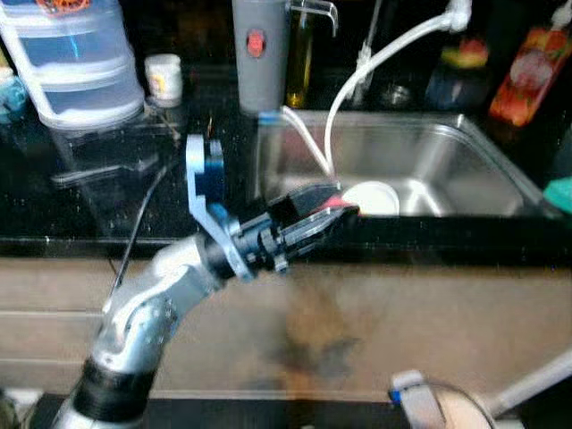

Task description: Kitchen organization

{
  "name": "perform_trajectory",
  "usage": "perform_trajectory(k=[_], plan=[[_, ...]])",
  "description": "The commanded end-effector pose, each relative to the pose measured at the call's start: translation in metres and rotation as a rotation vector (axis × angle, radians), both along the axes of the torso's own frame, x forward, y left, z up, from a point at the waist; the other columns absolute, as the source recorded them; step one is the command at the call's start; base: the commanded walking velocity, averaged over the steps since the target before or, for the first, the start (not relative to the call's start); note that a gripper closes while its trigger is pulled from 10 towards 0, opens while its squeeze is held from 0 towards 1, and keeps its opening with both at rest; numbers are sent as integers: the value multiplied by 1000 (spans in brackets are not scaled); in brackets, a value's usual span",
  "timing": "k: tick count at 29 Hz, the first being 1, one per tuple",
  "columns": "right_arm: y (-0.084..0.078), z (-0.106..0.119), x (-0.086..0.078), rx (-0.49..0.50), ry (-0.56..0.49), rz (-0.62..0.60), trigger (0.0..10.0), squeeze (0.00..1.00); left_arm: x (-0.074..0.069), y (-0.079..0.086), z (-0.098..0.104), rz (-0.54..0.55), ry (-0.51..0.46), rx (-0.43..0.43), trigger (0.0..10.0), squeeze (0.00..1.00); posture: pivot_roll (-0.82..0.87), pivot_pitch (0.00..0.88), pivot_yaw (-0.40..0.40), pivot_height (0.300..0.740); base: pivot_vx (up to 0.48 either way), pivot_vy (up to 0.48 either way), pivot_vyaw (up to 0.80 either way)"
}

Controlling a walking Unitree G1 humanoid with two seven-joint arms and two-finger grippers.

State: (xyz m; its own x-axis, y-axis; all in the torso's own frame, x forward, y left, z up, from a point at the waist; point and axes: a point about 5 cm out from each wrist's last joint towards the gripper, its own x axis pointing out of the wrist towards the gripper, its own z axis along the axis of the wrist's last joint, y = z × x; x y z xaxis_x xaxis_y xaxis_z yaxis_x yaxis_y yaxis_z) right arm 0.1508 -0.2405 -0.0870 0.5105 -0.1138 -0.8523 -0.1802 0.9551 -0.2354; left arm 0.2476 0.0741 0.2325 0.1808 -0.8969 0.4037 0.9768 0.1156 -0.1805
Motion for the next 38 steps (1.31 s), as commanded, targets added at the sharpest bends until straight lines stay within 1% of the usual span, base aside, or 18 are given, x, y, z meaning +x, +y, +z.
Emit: perform_trajectory(k=[1, 4, 11, 14, 15, 17, 19, 20, 23, 26, 28, 29, 30, 32, 33, 34, 35, 38], plan=[[0, 2, 5, -1, -13, 6, 10000, 0, -2, -1, -7, -22, 16, 32, 10000, 0, -37, 0, -3, 740, -240, 0, 0], [0, 2, 5, -2, -11, 7, 10000, 0, -3, 3, -18, -49, 47, 69, 10000, 0, -37, 0, -3, 740, 0, 0, 0], [1, 1, 4, -4, -5, 13, 10000, 0, -12, 23, -83, -126, 198, 297, 10000, 0, -39, 0, 2, 740, 0, 0, 0], [1, 1, 4, -7, -3, 16, 10000, 0, -16, 30, -103, -140, 241, 372, 10000, 0, -39, 0, 3, 740, 0, 0, 0], [1, 1, 3, -9, -1, 20, 10000, 0, -15, 37, -121, -109, 286, 439, 10000, 0, -43, 0, 7, 740, 0, 0, 0], [1, 1, 3, -10, 0, 21, 10000, 0, -15, 39, -125, -102, 295, 456, 10000, 0, -43, 0, 7, 740, 0, 0, 0], [1, 1, 3, -13, 3, 23, 10000, 0, -16, 50, -149, -75, 367, 533, 10000, 0, -43, 0, 7, 740, 0, 0, 0], [1, 1, 3, -13, 3, 23, 10000, 0, -16, 50, -149, -75, 367, 533, 10000, 0, -43, 0, 7, 740, 0, 0, 0], [1, 1, 3, -17, 7, 27, 10000, 0, -23, 64, -186, -34, 474, 646, 10000, 0, -44, 0, 10, 740, 0, 0, 0], [1, 0, 2, -20, 12, 30, 10000, 0, -28, 70, -208, 3, 558, 676, 10000, 0, -44, 0, 12, 740, 0, 0, 0], [1, 0, 2, -24, 20, 35, 10000, 0, -28, 75, -226, 79, 619, 720, 10000, 0, -46, 0, 12, 740, 0, 0, 0], [1, 0, 2, -24, 20, 35, 10000, 0, -28, 75, -226, 79, 619, 720, 10000, 0, -46, 0, 12, 740, 0, 0, 0], [1, 0, 1, -27, 27, 40, 10000, 0, -29, 80, -243, 149, 678, 772, 10000, 0, -49, 0, 13, 740, 0, 0, 0], [1, 0, 1, -28, 29, 42, 10000, 0, -30, 81, -247, 164, 692, 788, 10000, 0, -50, 0, 12, 740, 0, 0, 0], [1, 0, 1, -30, 31, 43, 10000, 0, -32, 82, -251, 179, 703, 815, 10000, 0, -51, 0, 11, 740, 0, 0, 0], [1, 0, 1, -33, 35, 49, 10000, 0, -38, 84, -265, 212, 744, 884, 10000, 0, -54, 0, 11, 740, 0, 0, 0], [1, 0, 1, -33, 35, 49, 10000, 0, -38, 84, -265, 212, 744, 884, 10000, 0, -54, 0, 11, 740, 0, 0, 0], [0, 0, 1, -45, 49, 75, 10000, 0, -46, 88, -283, 287, 788, 989, 10000, 0, -68, 0, 6, 740, 0, 0, 0]])
